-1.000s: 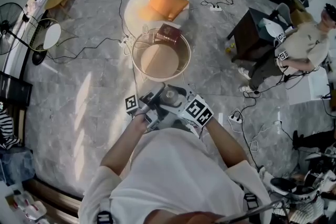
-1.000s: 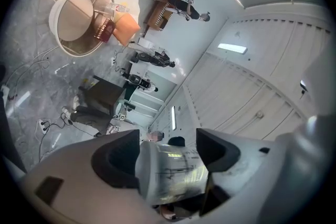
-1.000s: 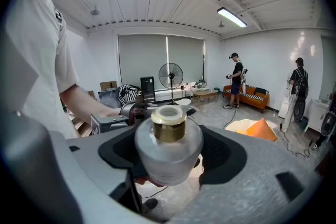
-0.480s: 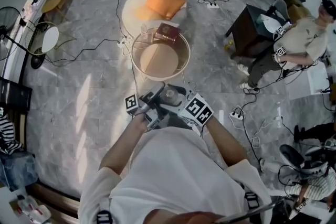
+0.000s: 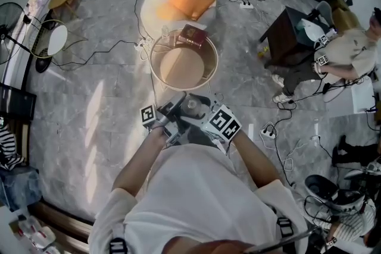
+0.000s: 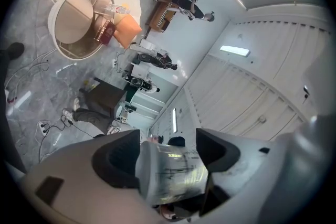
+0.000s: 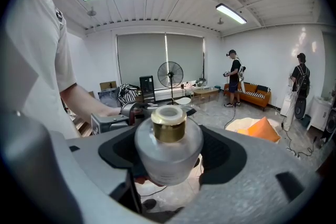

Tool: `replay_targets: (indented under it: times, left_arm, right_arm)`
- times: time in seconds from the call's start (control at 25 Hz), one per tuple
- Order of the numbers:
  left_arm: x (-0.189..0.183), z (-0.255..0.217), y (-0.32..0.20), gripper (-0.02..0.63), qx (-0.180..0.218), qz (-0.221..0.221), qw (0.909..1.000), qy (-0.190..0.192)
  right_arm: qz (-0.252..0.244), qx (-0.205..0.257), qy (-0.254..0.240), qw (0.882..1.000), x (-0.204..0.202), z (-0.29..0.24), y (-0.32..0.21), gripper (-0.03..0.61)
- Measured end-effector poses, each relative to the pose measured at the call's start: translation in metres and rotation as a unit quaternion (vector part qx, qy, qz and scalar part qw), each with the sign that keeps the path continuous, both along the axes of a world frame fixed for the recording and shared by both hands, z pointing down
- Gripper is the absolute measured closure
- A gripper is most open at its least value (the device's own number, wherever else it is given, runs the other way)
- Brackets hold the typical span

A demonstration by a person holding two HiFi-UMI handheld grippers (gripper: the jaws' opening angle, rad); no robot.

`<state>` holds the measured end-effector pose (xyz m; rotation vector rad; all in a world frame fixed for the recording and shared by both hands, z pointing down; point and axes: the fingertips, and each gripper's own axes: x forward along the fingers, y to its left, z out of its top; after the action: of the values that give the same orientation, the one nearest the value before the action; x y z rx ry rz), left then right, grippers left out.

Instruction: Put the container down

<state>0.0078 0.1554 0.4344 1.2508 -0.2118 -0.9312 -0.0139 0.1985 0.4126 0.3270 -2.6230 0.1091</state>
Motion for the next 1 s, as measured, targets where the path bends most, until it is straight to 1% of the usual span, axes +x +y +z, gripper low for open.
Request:
replay_targets:
  times: [0.28,0.4,0.64,1.0]
  left_arm:
    - [0.004,0.011,-0.05,0.302,-0.01,-0.013,0.9999,-0.003]
    - [0.008,0.014,-0.074,0.302,-0.008,-0.018,0.9998,-0.002]
    - [0.016,0.019,-0.127,0.302,-0.014,-0.034,0.9993,-0.003]
    - [0.028,0.021,-0.19,0.302,-0.008,-0.058,0.9982,-0.013]
  right_arm:
    - [-0.009,-0.006,-0.004,1.0,0.004,0.008,-0.05,0.244]
    - [-0.013,-0.006,-0.002,1.0,0.009,0.012,-0.075,0.243]
    - [-0.029,-0.024,-0.007,0.999,0.016,0.013,-0.125,0.243]
    - [-0.056,-0.025,-0.01,0.998,0.032,0.015,-0.187,0.243]
